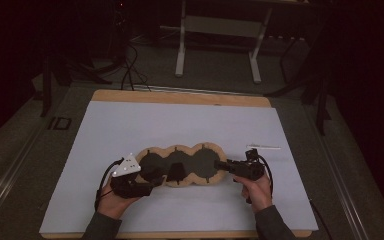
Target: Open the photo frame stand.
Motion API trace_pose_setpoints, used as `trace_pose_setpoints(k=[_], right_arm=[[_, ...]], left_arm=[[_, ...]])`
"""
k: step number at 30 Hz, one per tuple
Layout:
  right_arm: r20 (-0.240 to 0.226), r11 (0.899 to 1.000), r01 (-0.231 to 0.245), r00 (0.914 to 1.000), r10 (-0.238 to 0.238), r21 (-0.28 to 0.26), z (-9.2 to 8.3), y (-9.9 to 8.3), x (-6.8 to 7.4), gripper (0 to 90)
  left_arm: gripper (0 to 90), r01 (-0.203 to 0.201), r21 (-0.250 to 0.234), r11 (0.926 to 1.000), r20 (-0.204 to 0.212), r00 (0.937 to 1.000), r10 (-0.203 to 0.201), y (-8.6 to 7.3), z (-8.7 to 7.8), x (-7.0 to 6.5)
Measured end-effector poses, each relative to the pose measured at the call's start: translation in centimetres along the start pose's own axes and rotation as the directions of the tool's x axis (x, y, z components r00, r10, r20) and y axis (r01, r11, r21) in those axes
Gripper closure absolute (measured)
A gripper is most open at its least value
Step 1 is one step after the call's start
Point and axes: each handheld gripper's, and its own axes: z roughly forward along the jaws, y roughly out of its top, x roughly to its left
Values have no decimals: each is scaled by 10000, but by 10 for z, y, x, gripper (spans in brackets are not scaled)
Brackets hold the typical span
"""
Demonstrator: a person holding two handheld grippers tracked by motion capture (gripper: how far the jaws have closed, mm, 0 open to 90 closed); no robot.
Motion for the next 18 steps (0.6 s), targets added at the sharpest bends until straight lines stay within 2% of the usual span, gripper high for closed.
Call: trace_pose_setpoints(k=[2,5,9,18], right_arm=[[17,10000,74,10000,-74,0,0,0,0,563],[31,9999,108,9999,-108,21,0,0,1,563],[34,9997,257,9997,-257,34,-1,0,1,563],[66,9990,449,9990,-449,67,-1,-1,2,562]], left_arm=[[470,97,275,9996,-183,9998,-92,0,-2,3],[470,239,393,9989,-466,9987,-221,0,-5,7],[469,535,297,9981,-707,9962,-513,-2,-12,16],[437,1109,-35,9938,-952,9893,-1108,-7,-24,36]])
